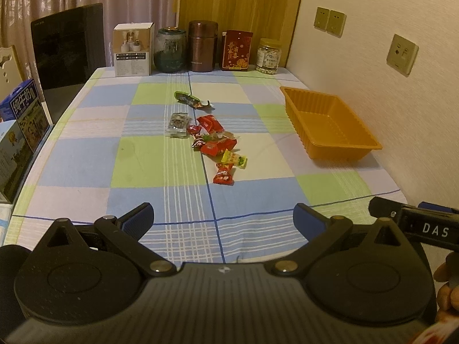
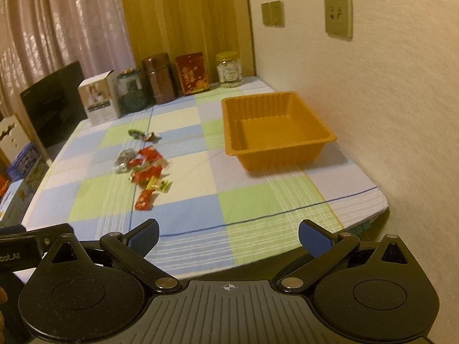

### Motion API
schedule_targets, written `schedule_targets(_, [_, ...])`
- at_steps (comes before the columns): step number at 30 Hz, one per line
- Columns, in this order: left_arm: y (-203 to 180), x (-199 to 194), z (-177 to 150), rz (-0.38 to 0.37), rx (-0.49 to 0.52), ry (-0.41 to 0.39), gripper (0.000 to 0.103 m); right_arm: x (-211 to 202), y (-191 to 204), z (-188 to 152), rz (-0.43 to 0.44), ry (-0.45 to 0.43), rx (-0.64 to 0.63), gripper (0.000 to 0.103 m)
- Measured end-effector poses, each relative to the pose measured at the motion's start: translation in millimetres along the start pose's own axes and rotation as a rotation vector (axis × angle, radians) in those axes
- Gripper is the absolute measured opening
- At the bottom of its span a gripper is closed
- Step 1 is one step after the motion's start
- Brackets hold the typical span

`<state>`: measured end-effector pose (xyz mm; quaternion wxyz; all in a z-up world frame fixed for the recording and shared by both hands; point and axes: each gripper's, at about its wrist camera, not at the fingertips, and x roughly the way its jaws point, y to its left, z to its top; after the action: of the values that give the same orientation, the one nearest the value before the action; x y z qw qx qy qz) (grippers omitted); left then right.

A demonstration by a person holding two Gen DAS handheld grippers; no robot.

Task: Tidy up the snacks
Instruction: 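Grasp the small red candy packet with the left gripper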

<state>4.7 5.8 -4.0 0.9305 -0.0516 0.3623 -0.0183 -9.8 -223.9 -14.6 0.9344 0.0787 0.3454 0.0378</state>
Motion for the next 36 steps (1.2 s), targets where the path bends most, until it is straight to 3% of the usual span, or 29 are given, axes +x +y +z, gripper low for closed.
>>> schedule_targets(9, [17.1, 19.4, 8.4, -0.013, -0.018, 0.004, 0.103, 15.1, 1.3, 7.3, 0.007, -0.003, 0.003, 0.103])
schedule_targets(16, [28.2, 58.9, 16.2, -0.003, -0.001, 0.04, 0.102, 50.8, 6.3, 13.3, 0.035, 0.019, -0.013, 0.102])
schedule_targets(22, [32.7, 103.6, 18.1, 0.01, 0.018, 0.078, 0.094, 96.0, 6.7, 19.3, 0.056, 0.03, -0.046, 0.102])
schedule_targets(27, [32.3, 136.1, 17.5, -0.013, 0.035, 0.056, 0.091, 134.4, 2.5, 26.7, 0.083, 0.04, -0.077, 0.102])
schedule_targets(31, [30.8, 164.1, 21.0, -0.052, 0.022, 0.087, 0.087, 163.9, 1.1, 34.6, 0.106, 0.062, -0.051, 0.093])
schedule_targets(33, [27.4, 175.4, 23.2, -0.06, 0.041, 0.099, 0.083, 173.2, 5.6, 37.4, 0.098, 0.043, -0.072, 0.093])
schedule_targets(36, [21.2, 188.6, 25.6, -0.074, 0.096, 0.105, 0.069, 188.8, 6.1, 38.9, 0.106, 0.041, -0.069, 0.093])
